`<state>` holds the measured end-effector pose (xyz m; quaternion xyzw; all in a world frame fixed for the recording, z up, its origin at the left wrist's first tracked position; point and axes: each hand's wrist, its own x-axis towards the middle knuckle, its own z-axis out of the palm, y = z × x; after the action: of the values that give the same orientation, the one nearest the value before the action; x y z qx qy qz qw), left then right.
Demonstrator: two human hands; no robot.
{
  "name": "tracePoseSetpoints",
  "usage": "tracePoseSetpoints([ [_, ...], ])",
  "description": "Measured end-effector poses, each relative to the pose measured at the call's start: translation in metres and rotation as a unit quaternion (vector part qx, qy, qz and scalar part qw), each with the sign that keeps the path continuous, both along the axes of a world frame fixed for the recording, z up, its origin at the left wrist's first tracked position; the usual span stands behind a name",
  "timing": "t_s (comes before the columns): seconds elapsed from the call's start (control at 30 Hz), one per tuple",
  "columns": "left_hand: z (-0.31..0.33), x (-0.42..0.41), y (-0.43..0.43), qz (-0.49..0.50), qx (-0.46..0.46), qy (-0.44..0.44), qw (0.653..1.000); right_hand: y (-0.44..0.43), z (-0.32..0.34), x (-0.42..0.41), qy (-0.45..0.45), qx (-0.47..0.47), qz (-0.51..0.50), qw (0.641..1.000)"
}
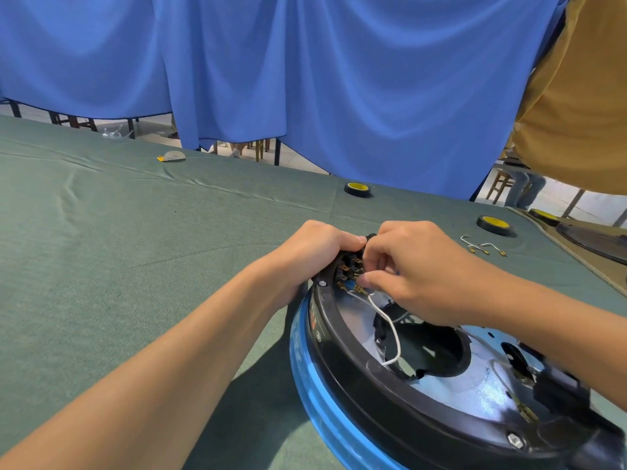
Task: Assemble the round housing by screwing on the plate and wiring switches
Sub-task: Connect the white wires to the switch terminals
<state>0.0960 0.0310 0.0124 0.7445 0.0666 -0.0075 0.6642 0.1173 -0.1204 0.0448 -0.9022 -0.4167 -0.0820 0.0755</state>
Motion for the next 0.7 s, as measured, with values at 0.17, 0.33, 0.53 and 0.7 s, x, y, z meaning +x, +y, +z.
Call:
tracePoseSetpoints([
  [0.17,0.0007,-0.001,-0.0003,0.004,0.003,0.004,1.0,0.0038,0.0022,0.0008,0.007,-0.008,-0.016,1.0],
  [0.33,0.0007,-0.0005,-0.0011,0.011,-0.011,0.021,1.0,0.004,0.0014,0.0001,0.022,0.011,-0.028,0.999],
  [0.53,0.0005,0.0011,-0.0013,0.018,-0.011,0.03,0.999,0.0043,-0.0018,-0.0001,0.017,0.02,-0.031,0.999],
  [0.7,0.0009,0.0012,-0.0014,0.021,-0.014,0.035,0.999,0.0012,-0.0046,-0.0016,0.011,0.022,-0.021,0.999],
])
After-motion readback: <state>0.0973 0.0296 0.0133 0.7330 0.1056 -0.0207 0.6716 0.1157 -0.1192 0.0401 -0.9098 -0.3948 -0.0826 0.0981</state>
